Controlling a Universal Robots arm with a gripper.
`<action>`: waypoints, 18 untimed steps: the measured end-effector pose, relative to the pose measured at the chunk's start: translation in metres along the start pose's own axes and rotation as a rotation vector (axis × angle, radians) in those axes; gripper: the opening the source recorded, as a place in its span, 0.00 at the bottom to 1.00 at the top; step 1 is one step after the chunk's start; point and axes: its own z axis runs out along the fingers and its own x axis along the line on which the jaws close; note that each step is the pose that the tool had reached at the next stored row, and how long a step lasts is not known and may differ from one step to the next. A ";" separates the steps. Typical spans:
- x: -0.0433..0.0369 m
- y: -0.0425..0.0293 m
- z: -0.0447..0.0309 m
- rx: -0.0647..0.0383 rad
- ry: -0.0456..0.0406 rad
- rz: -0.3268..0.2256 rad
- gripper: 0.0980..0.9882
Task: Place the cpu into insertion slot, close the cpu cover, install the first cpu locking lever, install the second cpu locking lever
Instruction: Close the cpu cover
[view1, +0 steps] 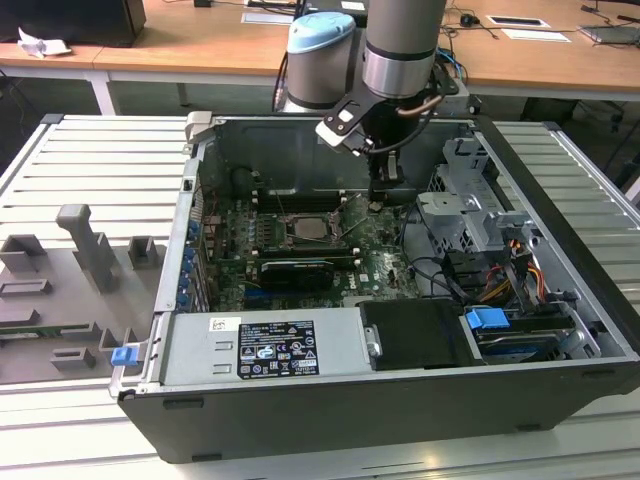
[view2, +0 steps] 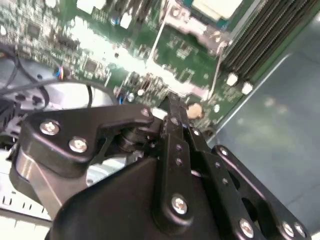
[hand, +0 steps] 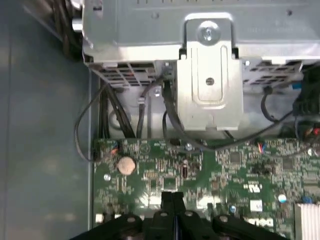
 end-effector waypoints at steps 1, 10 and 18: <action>0.0000 0.0026 0.0018 0.000 -0.0004 -0.003 0.01; -0.0006 -0.0078 0.0123 0.003 0.0011 -0.026 0.01; -0.0007 -0.0153 0.0118 0.003 0.0011 -0.026 0.01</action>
